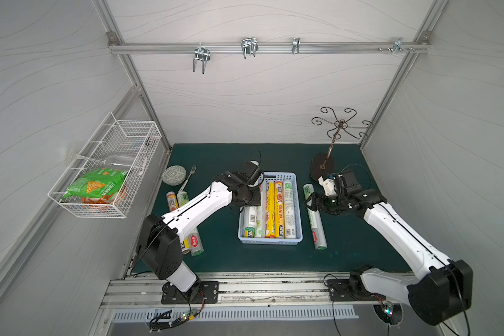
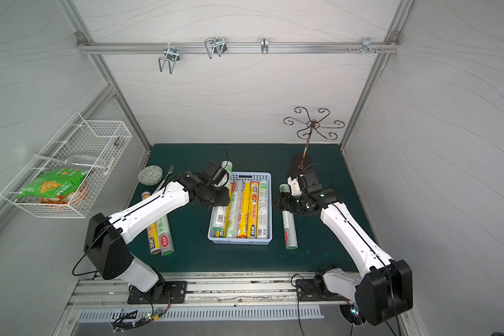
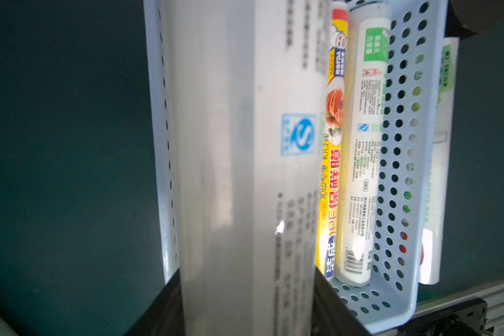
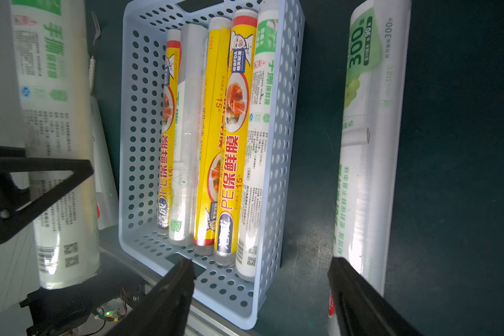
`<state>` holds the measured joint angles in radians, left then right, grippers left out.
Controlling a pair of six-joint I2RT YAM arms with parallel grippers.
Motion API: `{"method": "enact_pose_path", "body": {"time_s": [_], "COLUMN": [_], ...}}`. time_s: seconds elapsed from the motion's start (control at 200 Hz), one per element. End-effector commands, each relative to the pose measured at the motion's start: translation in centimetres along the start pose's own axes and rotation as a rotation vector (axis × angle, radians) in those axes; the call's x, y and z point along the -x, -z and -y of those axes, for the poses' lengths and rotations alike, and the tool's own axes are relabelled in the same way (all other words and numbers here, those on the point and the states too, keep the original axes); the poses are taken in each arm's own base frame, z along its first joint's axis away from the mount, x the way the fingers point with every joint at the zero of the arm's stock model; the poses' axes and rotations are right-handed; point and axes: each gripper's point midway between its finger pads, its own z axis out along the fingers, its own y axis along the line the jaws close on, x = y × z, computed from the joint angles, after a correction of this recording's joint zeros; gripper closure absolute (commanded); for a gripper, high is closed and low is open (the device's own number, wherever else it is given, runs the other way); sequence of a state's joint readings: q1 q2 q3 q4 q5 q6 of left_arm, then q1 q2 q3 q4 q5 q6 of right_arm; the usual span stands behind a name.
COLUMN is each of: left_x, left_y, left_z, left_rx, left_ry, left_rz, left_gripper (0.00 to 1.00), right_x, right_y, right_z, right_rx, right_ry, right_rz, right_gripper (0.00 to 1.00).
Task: Put the plastic wrap into the basket
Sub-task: Pick up the plastic wrap from the center of the board, then place the plastic wrap in the basket.
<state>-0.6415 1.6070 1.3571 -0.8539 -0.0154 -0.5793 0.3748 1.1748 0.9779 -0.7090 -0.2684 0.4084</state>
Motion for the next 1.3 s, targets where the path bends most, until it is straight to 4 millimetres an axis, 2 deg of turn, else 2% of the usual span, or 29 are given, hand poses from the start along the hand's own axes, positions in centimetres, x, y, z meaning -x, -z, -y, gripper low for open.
{"method": "enact_pose_path", "body": {"time_s": [0.0, 0.4, 0.785, 0.875, 1.03, 1.296], "left_x": [3.3, 2.0, -0.1, -0.1, 0.4, 1.2], "left_y": [0.4, -3.8, -6.6, -6.6, -5.7, -3.1], "left_z": [2.1, 2.0, 0.1, -0.2, -0.3, 0.0], "left_rx": [-0.053, -0.032, 0.029, 0.044, 0.062, 0.038], "left_ry": [-0.017, -0.021, -0.004, -0.006, -0.006, 0.001], "left_rz": [0.111, 0.040, -0.001, -0.001, 0.021, 0.071], "left_gripper": [0.73, 0.74, 0.74, 0.66, 0.43, 0.31], "right_x": [-0.4, -0.6, -0.6, -0.6, -0.5, -0.4], "right_y": [0.0, -0.4, -0.6, -0.6, -0.6, -0.5], "right_z": [0.3, 0.9, 1.1, 1.1, 1.1, 1.0], "right_rx": [0.004, -0.006, -0.002, 0.000, 0.001, -0.001], "right_ry": [0.011, 0.004, -0.003, -0.008, -0.007, -0.007], "right_rz": [-0.006, -0.018, -0.023, -0.023, -0.022, -0.024], "right_gripper": [0.22, 0.22, 0.22, 0.22, 0.22, 0.22]}}
